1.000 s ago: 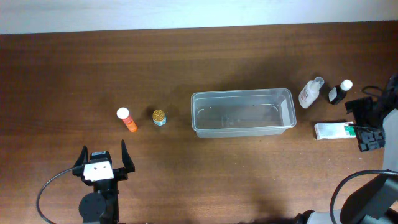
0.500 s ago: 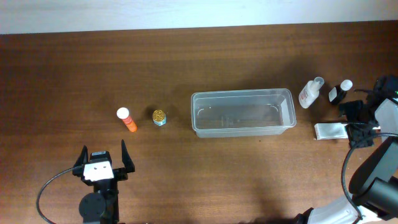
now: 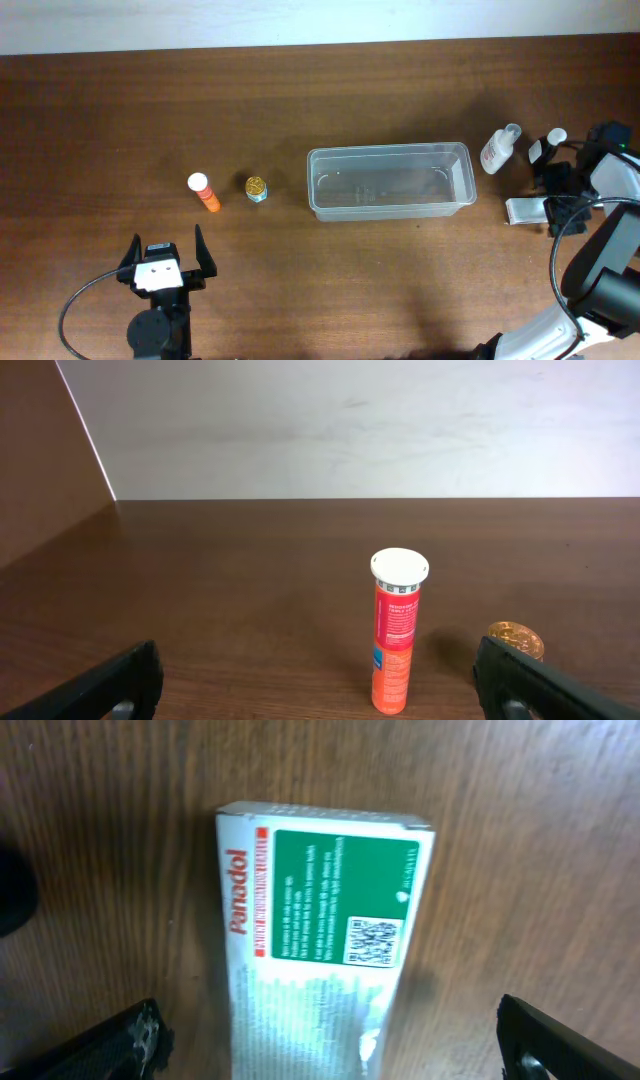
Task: Pack container
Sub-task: 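Lower the right gripper over the Panadol box and grasp it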
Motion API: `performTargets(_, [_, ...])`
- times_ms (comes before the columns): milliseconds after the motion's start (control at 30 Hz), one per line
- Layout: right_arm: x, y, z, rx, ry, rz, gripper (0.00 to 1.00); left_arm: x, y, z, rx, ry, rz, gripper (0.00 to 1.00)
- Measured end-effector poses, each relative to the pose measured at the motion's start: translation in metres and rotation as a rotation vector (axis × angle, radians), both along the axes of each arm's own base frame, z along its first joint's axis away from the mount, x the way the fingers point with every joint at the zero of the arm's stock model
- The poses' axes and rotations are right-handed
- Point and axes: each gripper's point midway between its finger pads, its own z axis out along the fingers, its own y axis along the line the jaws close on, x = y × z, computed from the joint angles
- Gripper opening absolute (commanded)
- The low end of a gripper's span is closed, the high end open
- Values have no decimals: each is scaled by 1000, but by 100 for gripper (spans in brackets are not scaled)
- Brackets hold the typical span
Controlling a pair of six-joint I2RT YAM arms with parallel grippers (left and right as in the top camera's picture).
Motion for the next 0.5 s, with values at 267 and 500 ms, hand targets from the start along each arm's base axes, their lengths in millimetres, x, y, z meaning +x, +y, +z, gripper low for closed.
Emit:
performTargets(267, [2, 0, -3, 1, -4, -4, 98, 0, 0, 0, 0, 0, 0, 99])
performTargets(500, [0, 3, -13, 11, -3, -4, 98, 0, 0, 0, 0, 0, 0, 100])
